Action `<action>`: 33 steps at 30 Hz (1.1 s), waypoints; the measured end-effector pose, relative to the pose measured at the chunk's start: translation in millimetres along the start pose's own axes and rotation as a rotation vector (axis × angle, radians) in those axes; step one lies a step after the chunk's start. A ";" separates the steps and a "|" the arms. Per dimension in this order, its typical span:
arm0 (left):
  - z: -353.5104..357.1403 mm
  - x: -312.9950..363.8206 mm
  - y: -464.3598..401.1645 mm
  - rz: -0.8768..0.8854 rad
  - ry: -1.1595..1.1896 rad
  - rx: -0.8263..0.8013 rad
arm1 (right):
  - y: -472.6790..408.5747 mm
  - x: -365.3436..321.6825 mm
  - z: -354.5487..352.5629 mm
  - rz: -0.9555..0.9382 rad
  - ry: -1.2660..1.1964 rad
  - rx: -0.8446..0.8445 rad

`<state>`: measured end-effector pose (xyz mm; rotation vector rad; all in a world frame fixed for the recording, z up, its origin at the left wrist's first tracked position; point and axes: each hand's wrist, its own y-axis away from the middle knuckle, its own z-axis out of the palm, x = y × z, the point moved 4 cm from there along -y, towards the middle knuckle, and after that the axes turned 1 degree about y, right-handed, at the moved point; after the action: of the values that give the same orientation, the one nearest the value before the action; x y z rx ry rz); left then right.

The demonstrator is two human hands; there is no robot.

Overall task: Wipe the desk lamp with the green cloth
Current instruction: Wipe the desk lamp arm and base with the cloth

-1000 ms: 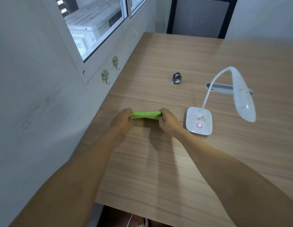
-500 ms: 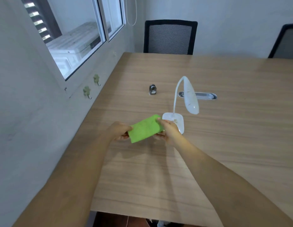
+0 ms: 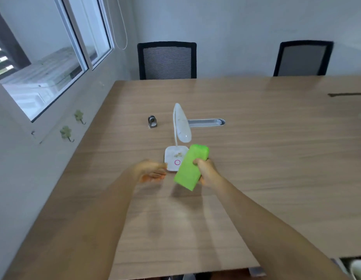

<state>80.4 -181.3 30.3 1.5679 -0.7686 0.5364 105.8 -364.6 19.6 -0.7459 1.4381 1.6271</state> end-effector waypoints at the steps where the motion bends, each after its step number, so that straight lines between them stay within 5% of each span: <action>1: -3.9 8.1 -1.0 0.019 -0.014 0.061 | -0.8 -8.3 -10.7 -0.025 0.053 0.021; 5: -12.5 53.6 7.3 0.154 0.073 0.204 | 15.0 -61.8 -41.4 -0.234 0.432 0.074; 12: -11.2 145.5 34.3 0.403 0.174 0.088 | 75.5 -164.8 -27.9 -0.801 0.770 0.117; 19: -7.0 163.6 33.6 0.430 0.066 0.063 | 104.5 -187.7 18.0 -1.298 1.152 -0.003; 25: -7.5 162.9 28.7 0.448 0.062 0.046 | 112.2 -165.5 27.5 -1.308 1.383 -0.099; 33: -5.8 164.8 34.3 0.423 0.032 0.074 | 155.0 -133.3 9.1 -1.591 1.492 -0.293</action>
<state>166.1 -204.4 173.5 1.4632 -1.0744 0.9042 37.0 -382.9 211.4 -2.6016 0.6609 -0.2284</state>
